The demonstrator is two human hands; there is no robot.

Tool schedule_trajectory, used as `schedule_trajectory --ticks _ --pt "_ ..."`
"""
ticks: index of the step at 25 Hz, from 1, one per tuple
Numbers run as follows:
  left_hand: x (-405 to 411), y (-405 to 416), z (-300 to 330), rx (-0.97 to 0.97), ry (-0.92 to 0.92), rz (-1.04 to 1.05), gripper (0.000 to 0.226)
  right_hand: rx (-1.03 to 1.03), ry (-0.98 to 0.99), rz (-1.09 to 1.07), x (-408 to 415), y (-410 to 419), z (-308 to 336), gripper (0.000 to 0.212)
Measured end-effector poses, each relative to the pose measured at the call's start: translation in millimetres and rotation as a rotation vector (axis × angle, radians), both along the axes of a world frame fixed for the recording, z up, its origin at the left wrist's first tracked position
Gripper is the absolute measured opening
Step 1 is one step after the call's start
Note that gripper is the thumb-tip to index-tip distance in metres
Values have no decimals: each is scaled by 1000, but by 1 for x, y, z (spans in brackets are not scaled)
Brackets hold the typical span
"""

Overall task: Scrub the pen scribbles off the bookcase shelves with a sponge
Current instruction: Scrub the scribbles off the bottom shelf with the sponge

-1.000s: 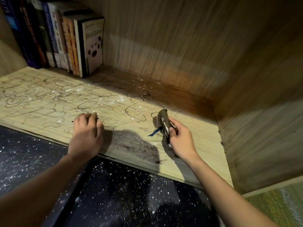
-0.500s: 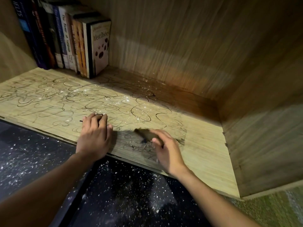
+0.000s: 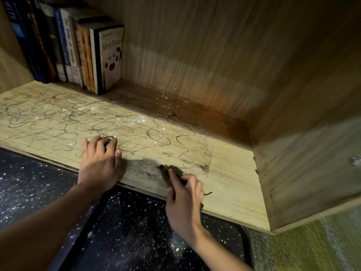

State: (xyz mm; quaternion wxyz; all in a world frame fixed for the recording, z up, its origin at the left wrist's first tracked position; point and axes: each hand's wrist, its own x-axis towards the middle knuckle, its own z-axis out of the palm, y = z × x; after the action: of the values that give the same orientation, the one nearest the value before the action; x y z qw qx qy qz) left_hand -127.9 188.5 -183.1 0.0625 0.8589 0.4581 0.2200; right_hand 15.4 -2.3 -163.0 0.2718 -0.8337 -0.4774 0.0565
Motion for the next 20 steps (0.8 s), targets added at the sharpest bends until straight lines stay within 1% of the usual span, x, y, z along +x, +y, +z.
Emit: schedule_trajectory --ticks 1,2,3,4,6,7,8,9,11,14,16,17,18,19,20 --pt "-2 0 1 -7 11 0 64 11 145 44 2 6 5 52" --pt "-3 0 1 -16 24 1 65 65 297 34 10 12 10 49" --pt "-5 1 2 -19 37 0 66 142 375 -23 24 18 14 48" --pt "-7 1 1 -15 52 -3 66 165 351 -112 40 25 18 50" --pt "-10 0 0 5 83 -17 68 31 122 -307 67 35 20 48" --pt "-10 0 -1 13 95 -24 69 -34 18 -358 72 40 19 47" --pt "-10 0 -1 16 102 -28 70 -63 -44 -356 73 45 15 47" --pt "-10 1 -2 15 103 -32 71 -65 -74 -308 70 51 11 48" --pt "-10 3 -3 21 96 -29 71 -88 -54 -117 60 63 4 50" --pt "-9 2 -5 32 82 -21 69 -142 41 197 43 69 12 46" --pt "-9 2 -4 37 78 -32 69 -135 97 417 39 57 23 42" --pt "-9 2 -4 37 79 -35 69 -166 134 512 42 53 29 40" --pt "-9 2 -4 36 77 -32 70 -216 179 573 47 52 35 38" --pt "-9 2 -5 33 73 -29 70 -237 237 587 52 55 39 36" --pt "-9 2 -5 32 71 -27 70 -206 283 540 58 61 41 37"
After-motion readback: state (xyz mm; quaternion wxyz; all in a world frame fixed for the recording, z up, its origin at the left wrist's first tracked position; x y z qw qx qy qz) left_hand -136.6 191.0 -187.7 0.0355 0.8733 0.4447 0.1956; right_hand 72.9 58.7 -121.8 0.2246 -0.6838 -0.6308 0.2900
